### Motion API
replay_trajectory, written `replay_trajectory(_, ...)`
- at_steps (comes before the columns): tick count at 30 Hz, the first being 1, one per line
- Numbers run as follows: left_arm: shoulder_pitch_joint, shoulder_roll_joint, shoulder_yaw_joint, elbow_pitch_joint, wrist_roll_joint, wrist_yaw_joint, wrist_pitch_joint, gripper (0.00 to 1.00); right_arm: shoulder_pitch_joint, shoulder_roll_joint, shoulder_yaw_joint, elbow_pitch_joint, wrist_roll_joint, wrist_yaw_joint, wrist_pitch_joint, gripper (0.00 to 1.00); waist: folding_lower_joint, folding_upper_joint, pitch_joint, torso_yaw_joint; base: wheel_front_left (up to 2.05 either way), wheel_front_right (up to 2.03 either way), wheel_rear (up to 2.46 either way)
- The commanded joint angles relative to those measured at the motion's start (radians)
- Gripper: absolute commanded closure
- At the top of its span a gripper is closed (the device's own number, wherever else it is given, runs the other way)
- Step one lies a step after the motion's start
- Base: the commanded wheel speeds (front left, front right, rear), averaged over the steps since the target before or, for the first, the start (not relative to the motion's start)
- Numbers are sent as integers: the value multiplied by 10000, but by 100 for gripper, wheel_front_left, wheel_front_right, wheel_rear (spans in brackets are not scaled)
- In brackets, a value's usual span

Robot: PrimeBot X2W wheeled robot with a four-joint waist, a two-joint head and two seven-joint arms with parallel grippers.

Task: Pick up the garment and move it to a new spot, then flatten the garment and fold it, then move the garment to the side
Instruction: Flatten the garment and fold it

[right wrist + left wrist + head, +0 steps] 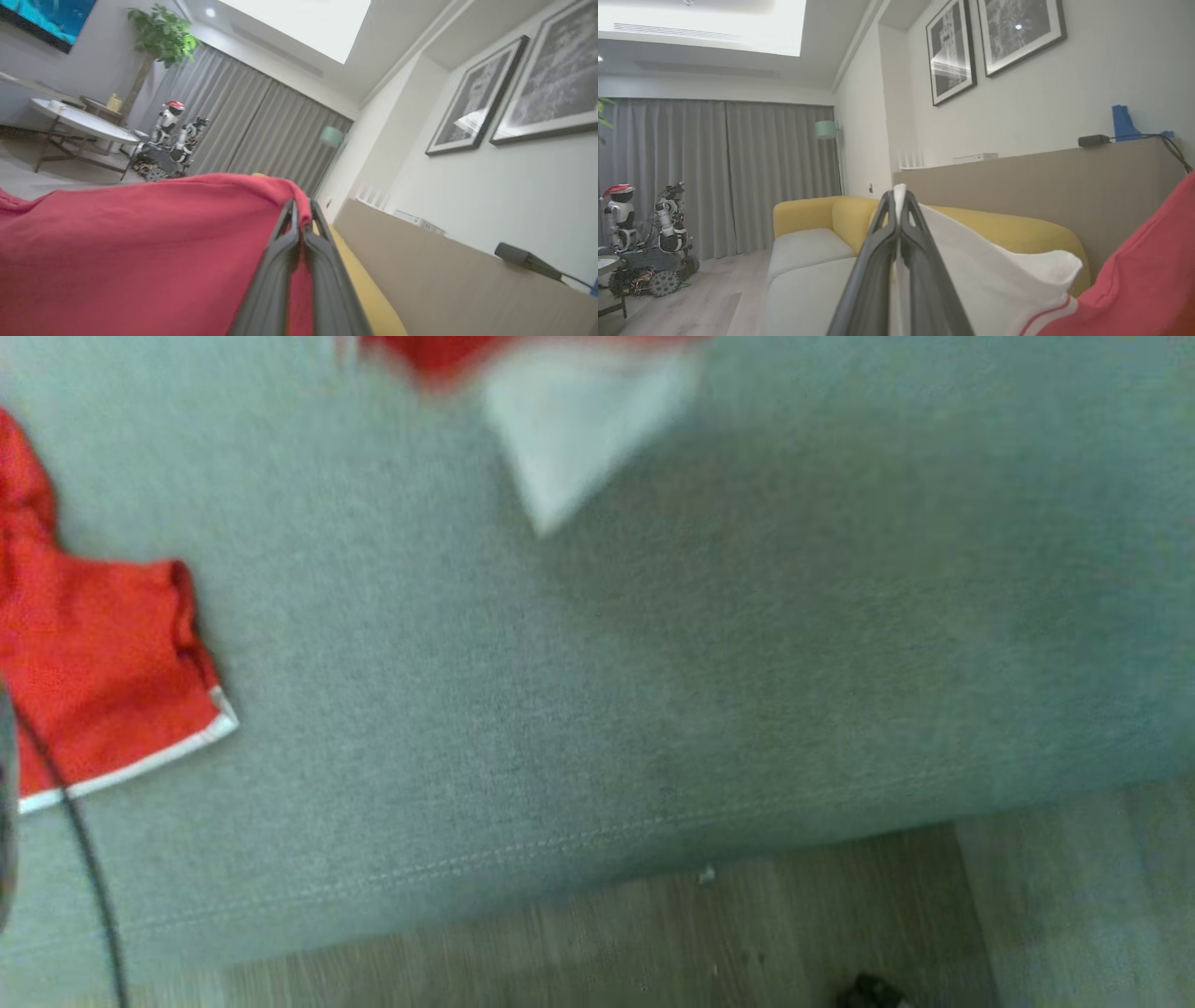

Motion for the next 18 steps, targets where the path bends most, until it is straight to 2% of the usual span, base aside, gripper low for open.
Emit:
replay_trajectory(1, -538, 379, 299, -31, 99, 62, -268, 100, -261, 129, -293, 30, -242, 62, -326, 100, -4, 0, 1012, 146, 0, 0, 0)
replay_trajectory(5, -1764, 135, 472, 1159, 355, 200, -1973, 100, -1205, 814, -1445, 1443, -1362, 62, -2148, 100, -4, 0, 1265, 300, 0, 0, 0)
replay_trajectory(7, -2180, 84, 521, 1531, 479, 212, -2525, 100, -1352, 1139, -2073, 1861, -1736, 62, -2641, 100, -4, 0, 1309, 396, 0, 0, 0)
replay_trajectory(10, -2405, 10, 440, 1784, 719, 116, -2833, 100, -1048, 1504, -2673, 2198, -2163, 62, -2844, 100, -4, 0, 1337, 558, 0, 0, 0)
replay_trajectory(13, -2178, -59, 240, 1633, 972, -50, -2887, 100, -346, 1759, -2798, 2202, -2133, 62, -2863, 100, -4, 0, 1338, 708, 0, 0, 0)
replay_trajectory(18, -580, -121, -450, 1212, 1180, -310, -2895, 100, 1391, 1999, -2449, 2463, -1657, 62, -2867, 100, -4, 0, 1009, 871, 0, 0, 0)
